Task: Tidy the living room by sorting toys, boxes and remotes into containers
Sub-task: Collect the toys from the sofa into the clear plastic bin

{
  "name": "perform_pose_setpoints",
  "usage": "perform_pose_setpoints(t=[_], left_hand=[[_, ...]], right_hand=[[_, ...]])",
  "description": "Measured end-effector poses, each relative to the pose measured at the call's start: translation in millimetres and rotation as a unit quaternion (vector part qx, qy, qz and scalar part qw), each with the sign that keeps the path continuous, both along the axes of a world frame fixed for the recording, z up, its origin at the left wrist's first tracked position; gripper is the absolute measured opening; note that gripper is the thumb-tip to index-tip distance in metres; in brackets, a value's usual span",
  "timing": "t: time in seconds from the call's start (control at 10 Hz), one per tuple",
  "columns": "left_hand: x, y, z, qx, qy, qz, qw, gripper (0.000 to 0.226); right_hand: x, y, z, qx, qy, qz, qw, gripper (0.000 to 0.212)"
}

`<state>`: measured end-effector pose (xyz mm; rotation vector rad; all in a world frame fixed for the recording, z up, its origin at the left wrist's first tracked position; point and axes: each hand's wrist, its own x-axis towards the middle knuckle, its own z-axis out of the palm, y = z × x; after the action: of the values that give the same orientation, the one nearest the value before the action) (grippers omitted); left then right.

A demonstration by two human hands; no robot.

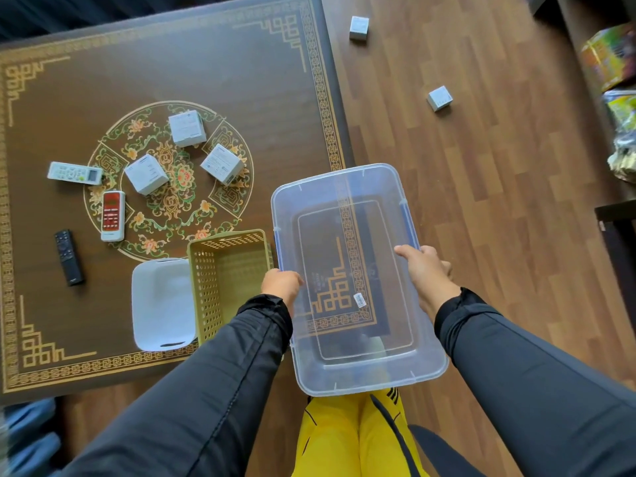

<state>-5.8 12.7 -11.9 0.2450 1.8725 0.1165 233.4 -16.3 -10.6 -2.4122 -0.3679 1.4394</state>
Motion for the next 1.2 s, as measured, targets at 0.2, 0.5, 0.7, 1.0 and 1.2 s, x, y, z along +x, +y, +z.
perform_pose_setpoints(t=[0.2,0.5,0.7,1.0,1.2], left_hand=[[-3,2,46,0.025,-0.017,0.002,1.000,0.046],[-16,9,153,0.167,-0.020,0.076,0.983,0.046],[-39,-28,207,0.227,-0.027,0.154,0.961,0.046],[-108,-119,246,0.303,-0.018,0.332,0.893,0.049],[-125,-191,289,0.349,0.037,0.409,0.842,0.049]], right_hand=[[1,8,50,0.033,-0.037,0.008,0.999,0.054],[-6,25,141,0.098,-0.011,0.007,0.995,0.072],[-21,21,186,0.161,0.065,0.034,0.984,0.048],[-72,-1,242,0.244,0.094,0.176,0.949,0.029],[-115,-22,281,0.287,0.111,0.273,0.911,0.025]])
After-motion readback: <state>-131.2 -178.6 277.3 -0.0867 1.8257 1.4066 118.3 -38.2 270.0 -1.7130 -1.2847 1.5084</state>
